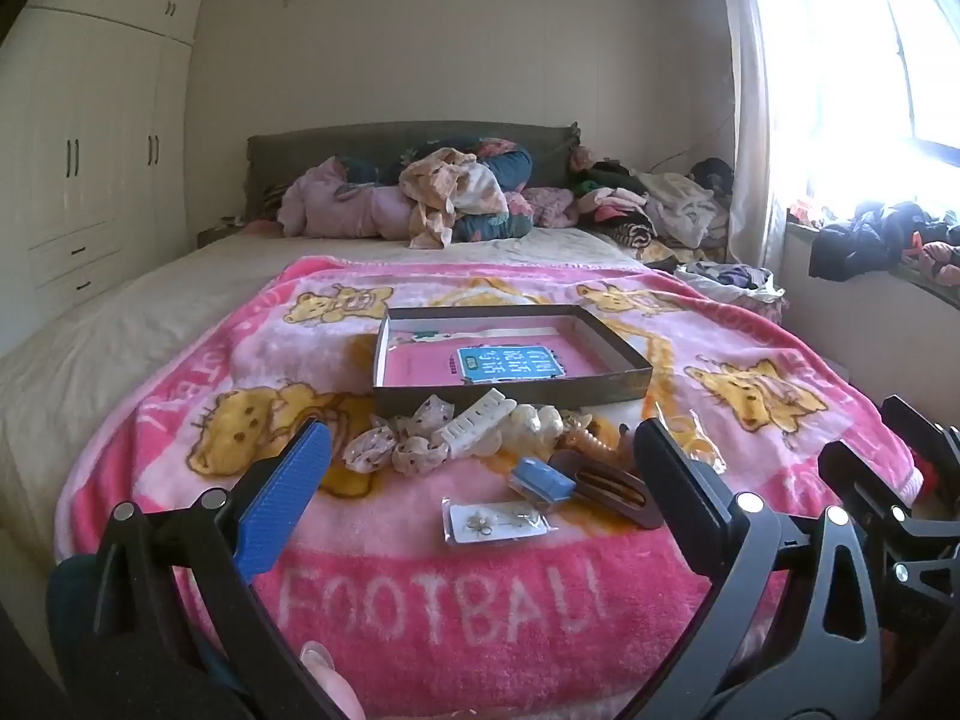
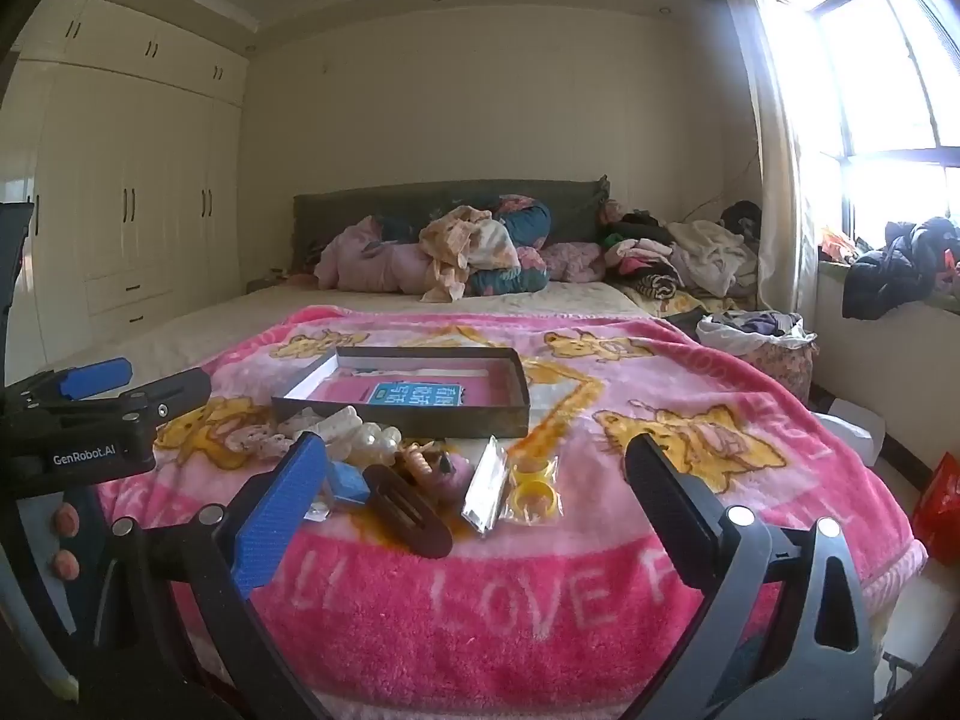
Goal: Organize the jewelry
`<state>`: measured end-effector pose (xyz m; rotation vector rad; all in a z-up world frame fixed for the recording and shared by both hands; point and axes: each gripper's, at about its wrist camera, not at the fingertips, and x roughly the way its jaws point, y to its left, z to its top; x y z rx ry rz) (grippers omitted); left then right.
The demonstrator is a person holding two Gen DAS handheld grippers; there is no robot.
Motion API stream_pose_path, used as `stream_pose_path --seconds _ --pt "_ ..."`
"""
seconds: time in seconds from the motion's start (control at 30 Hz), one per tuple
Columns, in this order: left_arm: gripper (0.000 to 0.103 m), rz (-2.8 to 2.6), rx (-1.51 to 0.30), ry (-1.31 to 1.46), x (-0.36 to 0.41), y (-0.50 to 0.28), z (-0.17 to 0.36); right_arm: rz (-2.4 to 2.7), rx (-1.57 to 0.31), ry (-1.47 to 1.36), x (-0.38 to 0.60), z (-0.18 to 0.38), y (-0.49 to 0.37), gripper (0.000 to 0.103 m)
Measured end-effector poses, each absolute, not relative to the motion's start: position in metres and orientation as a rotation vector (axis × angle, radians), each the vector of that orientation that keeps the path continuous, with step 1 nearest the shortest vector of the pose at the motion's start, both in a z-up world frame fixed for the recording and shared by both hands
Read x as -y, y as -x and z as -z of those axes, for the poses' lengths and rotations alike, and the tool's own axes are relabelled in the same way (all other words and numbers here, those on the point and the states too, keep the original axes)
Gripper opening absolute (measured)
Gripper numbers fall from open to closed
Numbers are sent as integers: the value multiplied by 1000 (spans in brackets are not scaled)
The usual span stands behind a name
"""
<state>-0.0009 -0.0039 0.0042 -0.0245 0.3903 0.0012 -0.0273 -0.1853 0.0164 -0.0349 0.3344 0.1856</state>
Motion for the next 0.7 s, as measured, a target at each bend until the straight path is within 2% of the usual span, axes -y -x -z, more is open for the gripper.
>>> stream_pose_path --seconds 0.7 --pt "93 -2 -386 21 5 3 -3 -184 -328 29 186 -20 28 97"
